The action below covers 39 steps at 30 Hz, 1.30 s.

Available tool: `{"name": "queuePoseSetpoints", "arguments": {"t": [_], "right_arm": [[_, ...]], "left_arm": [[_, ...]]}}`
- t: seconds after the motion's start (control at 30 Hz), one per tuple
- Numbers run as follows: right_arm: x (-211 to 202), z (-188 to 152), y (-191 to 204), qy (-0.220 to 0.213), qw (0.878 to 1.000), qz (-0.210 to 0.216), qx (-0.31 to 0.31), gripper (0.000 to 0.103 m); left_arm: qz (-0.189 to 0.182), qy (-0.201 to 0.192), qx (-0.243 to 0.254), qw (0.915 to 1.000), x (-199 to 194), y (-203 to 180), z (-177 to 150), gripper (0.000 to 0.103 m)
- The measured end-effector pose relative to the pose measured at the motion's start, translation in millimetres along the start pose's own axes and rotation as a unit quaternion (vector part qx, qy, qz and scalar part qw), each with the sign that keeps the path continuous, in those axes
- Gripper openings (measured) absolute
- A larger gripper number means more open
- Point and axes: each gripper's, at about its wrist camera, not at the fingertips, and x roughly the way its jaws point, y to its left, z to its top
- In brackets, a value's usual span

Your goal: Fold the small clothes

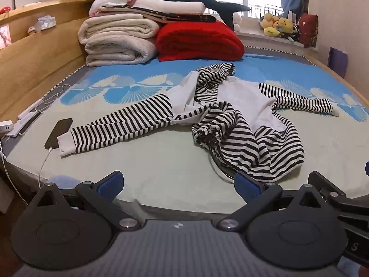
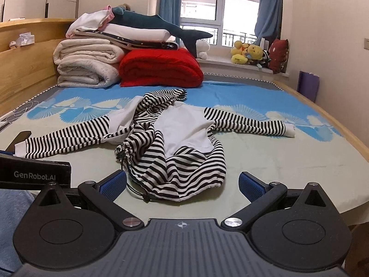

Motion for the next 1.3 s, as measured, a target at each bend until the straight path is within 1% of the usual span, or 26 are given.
{"name": "queuePoseSetpoints", "arguments": {"t": [0.27, 0.47, 0.9, 1.3], "right_arm": [[-6, 6, 4, -0.001, 1.0, -0.006, -0.006, 0.102], [-3, 4, 6, 0.003, 1.0, -0.006, -0.01, 0.102], [7, 1, 2, 0.018, 1.0, -0.002, -0.001, 0.102], [10, 0, 2, 0.022, 1.0, -0.003, 0.002, 0.102]], "left_arm": [[0.003, -0.001, -0.002, 1.0, 1, 3, -1, 0.102], [0.002, 0.007, -0.001, 1.0, 6, 3, -1, 0.102], [0.004, 0.013, -0.002, 0.9999, 14, 0, -1, 0.102], [0.005, 0.015, -0.001, 0.9999, 15, -1, -1, 0.102]]}}
